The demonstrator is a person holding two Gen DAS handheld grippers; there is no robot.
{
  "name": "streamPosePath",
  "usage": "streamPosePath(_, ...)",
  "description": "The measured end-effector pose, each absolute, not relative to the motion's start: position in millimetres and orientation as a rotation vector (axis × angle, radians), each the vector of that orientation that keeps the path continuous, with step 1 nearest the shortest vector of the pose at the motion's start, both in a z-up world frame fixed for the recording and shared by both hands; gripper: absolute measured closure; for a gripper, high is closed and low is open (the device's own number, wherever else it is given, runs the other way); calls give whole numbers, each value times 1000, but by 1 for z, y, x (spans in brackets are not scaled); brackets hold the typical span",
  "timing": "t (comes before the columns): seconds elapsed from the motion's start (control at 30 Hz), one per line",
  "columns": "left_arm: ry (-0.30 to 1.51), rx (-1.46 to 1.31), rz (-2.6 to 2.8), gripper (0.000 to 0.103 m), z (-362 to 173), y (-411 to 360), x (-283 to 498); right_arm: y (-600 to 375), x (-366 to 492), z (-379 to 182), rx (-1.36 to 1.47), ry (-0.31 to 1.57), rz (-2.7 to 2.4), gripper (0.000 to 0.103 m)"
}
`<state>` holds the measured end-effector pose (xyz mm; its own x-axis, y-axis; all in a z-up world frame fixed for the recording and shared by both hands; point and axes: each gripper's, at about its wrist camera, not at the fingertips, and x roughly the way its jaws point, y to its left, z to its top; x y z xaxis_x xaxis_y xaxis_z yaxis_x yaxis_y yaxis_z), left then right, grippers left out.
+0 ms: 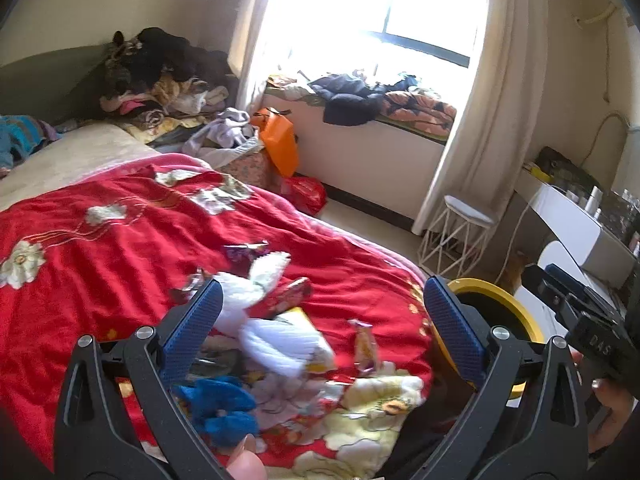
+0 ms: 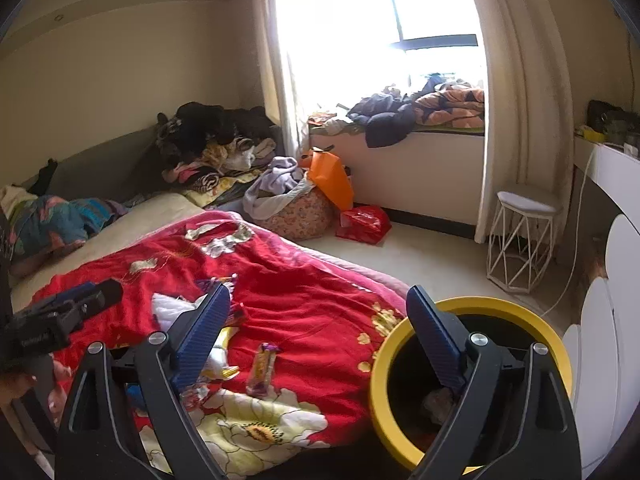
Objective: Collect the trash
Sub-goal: 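Move both tools back over the trash on the bedspread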
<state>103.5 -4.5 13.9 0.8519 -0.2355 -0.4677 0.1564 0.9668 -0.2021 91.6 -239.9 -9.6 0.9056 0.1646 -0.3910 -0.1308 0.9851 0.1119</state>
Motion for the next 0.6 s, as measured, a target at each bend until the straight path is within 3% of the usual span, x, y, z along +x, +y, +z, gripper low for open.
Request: streamPosePath(0.6,509,-264,-79,10,8,71,98,-179,87,-19,-20,440,232,15)
